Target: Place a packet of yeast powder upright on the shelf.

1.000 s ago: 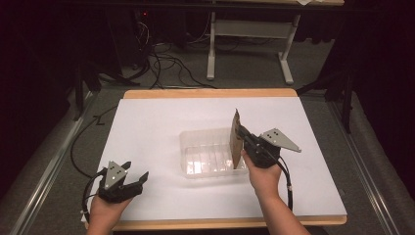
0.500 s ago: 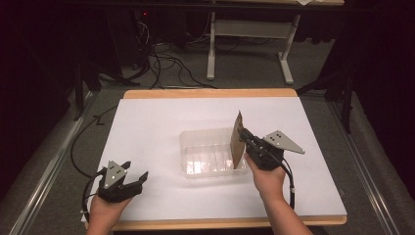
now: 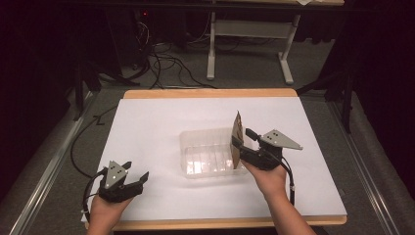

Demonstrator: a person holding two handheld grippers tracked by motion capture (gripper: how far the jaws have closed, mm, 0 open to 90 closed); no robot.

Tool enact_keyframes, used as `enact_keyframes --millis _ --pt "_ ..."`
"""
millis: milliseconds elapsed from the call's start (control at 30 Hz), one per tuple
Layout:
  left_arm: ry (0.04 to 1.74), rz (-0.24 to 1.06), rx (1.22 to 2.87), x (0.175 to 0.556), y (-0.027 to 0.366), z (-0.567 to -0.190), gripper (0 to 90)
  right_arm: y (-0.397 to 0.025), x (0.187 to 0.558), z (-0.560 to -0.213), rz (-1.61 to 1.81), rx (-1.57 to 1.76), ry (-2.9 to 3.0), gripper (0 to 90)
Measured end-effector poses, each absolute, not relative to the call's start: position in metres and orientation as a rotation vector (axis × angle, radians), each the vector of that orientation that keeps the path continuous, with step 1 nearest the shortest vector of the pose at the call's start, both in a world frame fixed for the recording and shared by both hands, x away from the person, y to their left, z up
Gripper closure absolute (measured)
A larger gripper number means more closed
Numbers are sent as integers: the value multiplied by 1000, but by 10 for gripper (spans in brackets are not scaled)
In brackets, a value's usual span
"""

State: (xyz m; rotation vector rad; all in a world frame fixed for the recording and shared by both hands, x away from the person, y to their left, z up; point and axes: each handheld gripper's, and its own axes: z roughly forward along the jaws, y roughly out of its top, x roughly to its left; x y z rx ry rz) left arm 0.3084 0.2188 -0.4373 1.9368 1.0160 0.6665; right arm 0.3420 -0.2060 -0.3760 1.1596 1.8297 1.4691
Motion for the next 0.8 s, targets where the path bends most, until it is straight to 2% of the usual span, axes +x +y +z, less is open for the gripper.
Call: enact_keyframes --millis 33,167,533,800 --pt "1016 666 1937 308 219 -437 299 -206 342 -376 1472 1153 1840 328" --pt "1017 663 1938 309 219 -438 300 -209 337 -377 1475 1138 1847 286" --pt "1017 660 1943 309 219 -438 299 -236 308 -379 1473 1104 1843 282" --pt "1012 659 1955 308 215 -439 299 -297 292 -389 1380 1171 1801 291"
